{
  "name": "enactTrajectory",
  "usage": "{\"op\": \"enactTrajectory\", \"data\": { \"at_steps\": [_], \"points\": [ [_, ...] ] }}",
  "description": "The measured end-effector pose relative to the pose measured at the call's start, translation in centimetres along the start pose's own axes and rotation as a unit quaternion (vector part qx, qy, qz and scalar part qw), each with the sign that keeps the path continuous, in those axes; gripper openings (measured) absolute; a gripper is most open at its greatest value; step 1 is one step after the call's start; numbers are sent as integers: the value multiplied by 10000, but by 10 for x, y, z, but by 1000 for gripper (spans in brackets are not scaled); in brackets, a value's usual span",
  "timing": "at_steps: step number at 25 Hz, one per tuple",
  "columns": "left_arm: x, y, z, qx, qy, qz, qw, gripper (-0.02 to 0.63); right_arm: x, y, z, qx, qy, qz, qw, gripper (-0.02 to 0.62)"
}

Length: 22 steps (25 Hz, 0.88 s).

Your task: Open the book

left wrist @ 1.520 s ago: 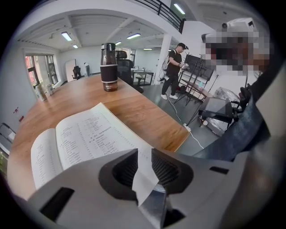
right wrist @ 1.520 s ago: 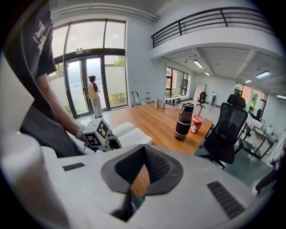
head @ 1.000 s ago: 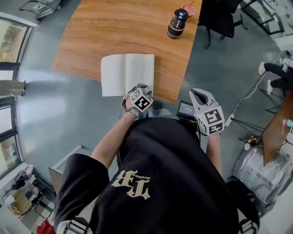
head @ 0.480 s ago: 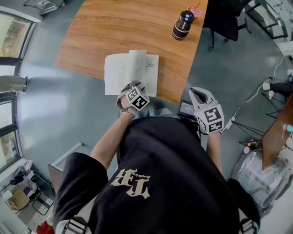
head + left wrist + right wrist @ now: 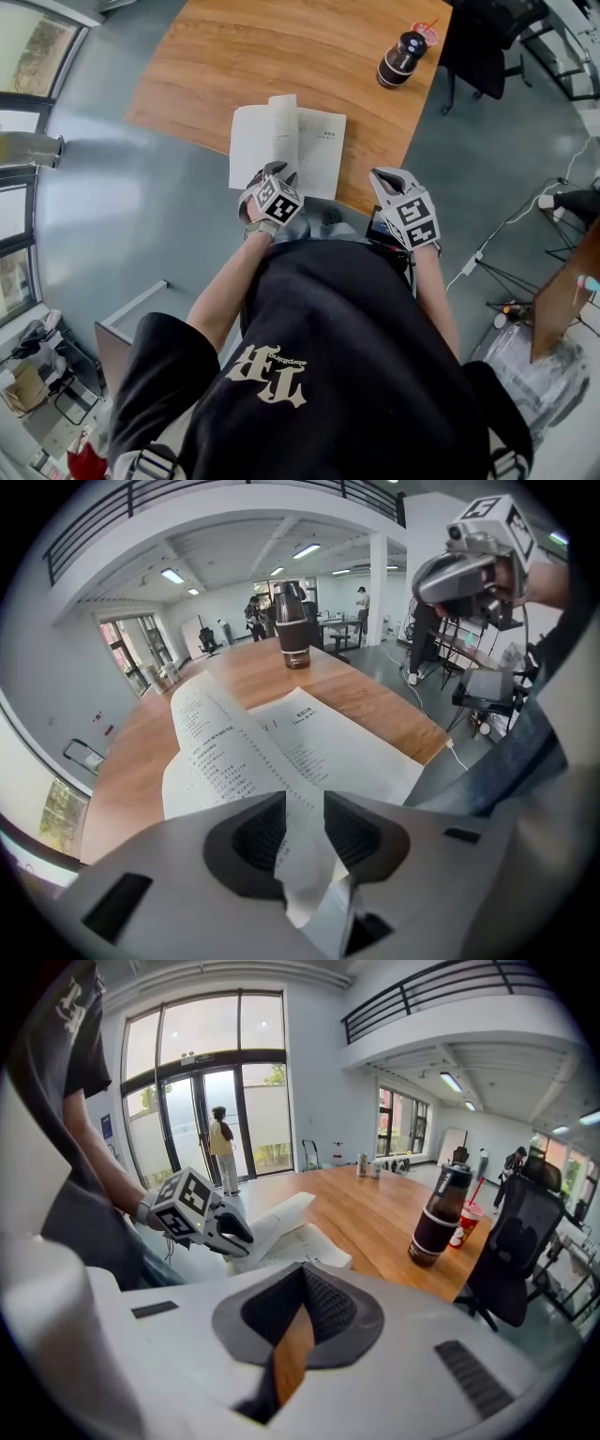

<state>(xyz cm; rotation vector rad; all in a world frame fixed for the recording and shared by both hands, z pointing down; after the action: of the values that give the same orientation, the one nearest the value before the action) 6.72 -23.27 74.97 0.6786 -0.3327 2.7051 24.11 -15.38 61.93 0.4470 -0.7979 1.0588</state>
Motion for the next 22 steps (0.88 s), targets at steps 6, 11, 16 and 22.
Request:
{"op": "enactTrajectory", "data": {
  "at_steps": [6, 11, 16, 22],
  "points": [
    [5, 12, -13, -22, -138, -193, 9997, 127, -16, 6, 68, -357, 143, 200, 9991, -12],
    [12, 24, -26, -54, -279, -405, 9988, 127, -12, 33, 122, -783, 624, 104, 9949, -12],
    [22, 35, -42, -47, -395, -698, 9968, 127, -8, 76, 163, -1408, 985, -199, 9849, -12],
    [32, 48, -59, -40, -512, -964, 9940, 127, -22, 121, 198, -2067, 1070, -524, 9711, -12]
  ]
}}
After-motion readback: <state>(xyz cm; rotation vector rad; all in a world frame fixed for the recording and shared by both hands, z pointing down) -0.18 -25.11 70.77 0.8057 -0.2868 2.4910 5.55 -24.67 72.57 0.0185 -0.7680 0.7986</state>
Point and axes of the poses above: the fingertips, and each gripper's own axes: z forward along the fingers, y to its left, x out of its underside, the point moved 2 cm from there along -z, backward along the fingers, and after that the axes turned 2 degrees about -x, right-handed, at the moved point
